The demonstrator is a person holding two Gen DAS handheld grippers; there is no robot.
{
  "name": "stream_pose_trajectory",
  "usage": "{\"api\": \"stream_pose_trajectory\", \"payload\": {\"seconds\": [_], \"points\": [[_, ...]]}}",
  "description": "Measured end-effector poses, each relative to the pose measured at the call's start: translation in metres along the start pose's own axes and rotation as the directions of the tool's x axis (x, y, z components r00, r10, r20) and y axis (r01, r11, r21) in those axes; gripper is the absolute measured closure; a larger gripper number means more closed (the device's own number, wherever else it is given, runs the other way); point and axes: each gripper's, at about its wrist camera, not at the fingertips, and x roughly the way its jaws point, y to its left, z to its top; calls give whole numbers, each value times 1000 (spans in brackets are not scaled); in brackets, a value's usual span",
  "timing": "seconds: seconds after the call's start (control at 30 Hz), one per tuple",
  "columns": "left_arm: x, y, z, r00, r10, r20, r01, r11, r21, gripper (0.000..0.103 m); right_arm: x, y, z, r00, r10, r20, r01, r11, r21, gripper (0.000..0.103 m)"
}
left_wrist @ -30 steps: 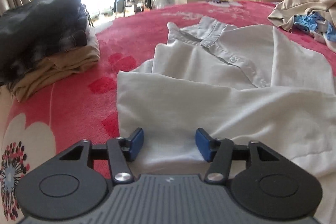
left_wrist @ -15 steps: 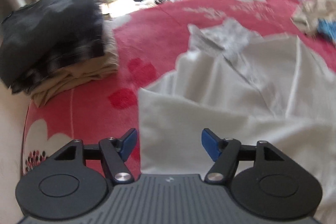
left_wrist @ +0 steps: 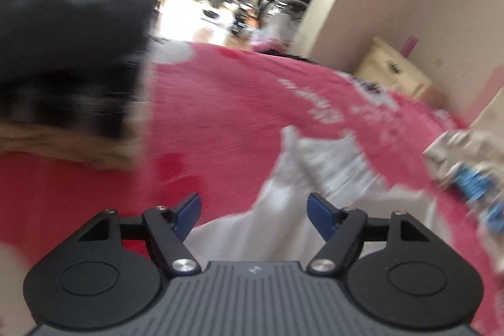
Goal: Fold clothes
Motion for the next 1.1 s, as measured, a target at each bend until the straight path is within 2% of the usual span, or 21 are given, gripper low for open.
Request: {"api": "stream_pose_trajectory", "payload": {"seconds": [0.03,0.17,0.27,0.37,0.5,0.57,0.67,0.7,0.73,0.8,0.83,0.9,1.0,1.1], "points": [[13,0,6,1000,-27,-5,27,999,-24,27,19,-1,19,1000,26,0,-26,1000,12,69],[70,-3,26,993,-107,-43,104,992,-77,27,110,-15,88,1000,2,-21,-2,1000,22,69],[102,-1,32,989,-119,-83,106,984,-141,29,175,-28,126,998,-23,-60,24,999,28,63],[120,-1,36,990,-127,-67,115,979,-166,30,224,-42,151,992,-99,-72,101,995,25,57],[134,-3,44,988,-139,-67,127,980,-156,30,266,-69,163,979,-159,-129,176,976,132,55],[138,-5,46,988,-139,-64,130,982,-138,31,276,-81,165,980,-152,-132,177,963,202,55],[142,-11,47,989,-135,-59,129,987,-99,46,286,-98,167,985,-119,-121,151,940,307,55],[144,-13,46,988,-142,-56,136,987,-88,56,287,-98,167,985,-119,-123,151,940,306,57],[145,-14,45,987,-152,-58,147,986,-81,65,288,-98,168,985,-118,-125,151,940,305,61],[146,-13,43,984,-168,-65,163,983,-86,71,286,-98,170,983,-131,-129,164,940,300,72],[146,-14,42,984,-169,-64,163,983,-89,72,285,-97,171,981,-142,-131,175,939,295,75],[146,-14,42,984,-169,-63,162,982,-92,72,281,-97,174,977,-164,-134,197,937,288,73],[146,-14,41,984,-167,-62,161,983,-93,70,269,-97,180,973,-215,-84,230,936,268,71],[149,-14,39,985,-163,-55,157,982,-106,68,268,-100,184,966,-245,-85,259,933,249,53]]}}
